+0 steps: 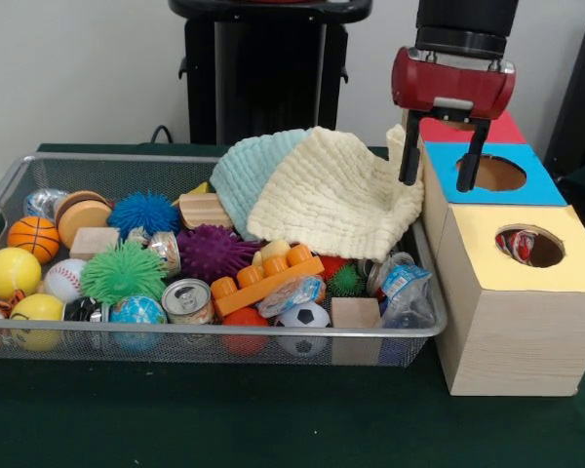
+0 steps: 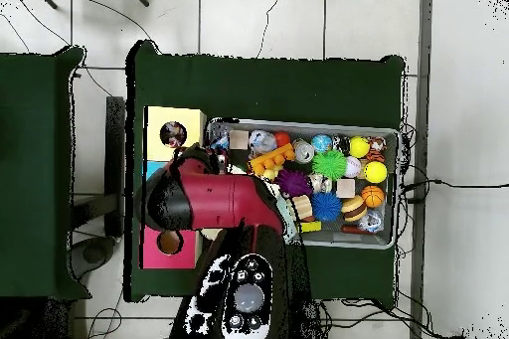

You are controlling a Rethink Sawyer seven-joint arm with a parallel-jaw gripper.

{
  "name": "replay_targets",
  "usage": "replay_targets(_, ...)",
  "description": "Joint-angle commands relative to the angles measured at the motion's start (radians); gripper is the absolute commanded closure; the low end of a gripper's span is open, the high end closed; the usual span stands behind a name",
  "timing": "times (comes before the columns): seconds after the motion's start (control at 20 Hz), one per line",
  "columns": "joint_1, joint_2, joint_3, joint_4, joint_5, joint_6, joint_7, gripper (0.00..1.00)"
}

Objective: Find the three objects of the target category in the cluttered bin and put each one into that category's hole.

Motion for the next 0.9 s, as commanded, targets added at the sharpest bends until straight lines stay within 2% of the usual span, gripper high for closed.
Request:
replay_targets(0.05,-0.058,0.004,0.062,0.101,-0.058,0.0,0.067,0.0)
replay_targets(0.3,-0.115,-0.017,0.109,0.09,-0.054,0.07,0.021,0.0)
replay_targets(0.45,-0.136,-0.063,0.118,0.087,-0.044,0.167,-0.014,0.0)
replay_targets(0.55,-0.153,-0.084,0.128,0.092,-0.042,0.197,-0.025,0.0)
replay_targets(0.7,-0.158,-0.098,0.128,0.108,-0.055,0.154,-0.002,0.0)
replay_targets(0.9,-0.135,-0.122,0.091,0.108,-0.086,0.142,0.008,0.0)
